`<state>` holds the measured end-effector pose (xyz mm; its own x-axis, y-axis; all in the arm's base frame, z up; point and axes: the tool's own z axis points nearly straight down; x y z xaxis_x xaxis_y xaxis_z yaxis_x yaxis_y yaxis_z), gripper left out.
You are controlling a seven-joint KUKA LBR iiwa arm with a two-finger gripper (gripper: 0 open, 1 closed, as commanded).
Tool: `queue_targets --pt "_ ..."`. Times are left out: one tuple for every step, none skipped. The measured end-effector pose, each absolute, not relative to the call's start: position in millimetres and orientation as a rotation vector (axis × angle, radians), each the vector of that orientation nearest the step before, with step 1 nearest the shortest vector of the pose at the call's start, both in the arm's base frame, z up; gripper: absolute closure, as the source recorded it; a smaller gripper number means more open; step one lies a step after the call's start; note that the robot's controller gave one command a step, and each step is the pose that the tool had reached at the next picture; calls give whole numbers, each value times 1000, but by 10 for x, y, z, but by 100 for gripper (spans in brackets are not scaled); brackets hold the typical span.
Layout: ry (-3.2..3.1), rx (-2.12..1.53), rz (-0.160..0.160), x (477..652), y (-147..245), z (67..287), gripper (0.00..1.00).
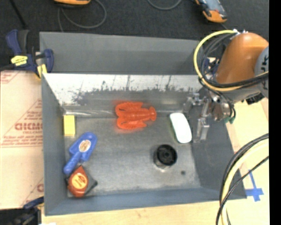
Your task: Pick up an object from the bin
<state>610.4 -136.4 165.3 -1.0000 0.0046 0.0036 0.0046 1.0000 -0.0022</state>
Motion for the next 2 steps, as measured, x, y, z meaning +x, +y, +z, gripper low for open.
queue_targets --pt "-3146 -3 6 6123 -1361 1701 0" --pt "-3156 -43 2 6456 -1277 1276 0"
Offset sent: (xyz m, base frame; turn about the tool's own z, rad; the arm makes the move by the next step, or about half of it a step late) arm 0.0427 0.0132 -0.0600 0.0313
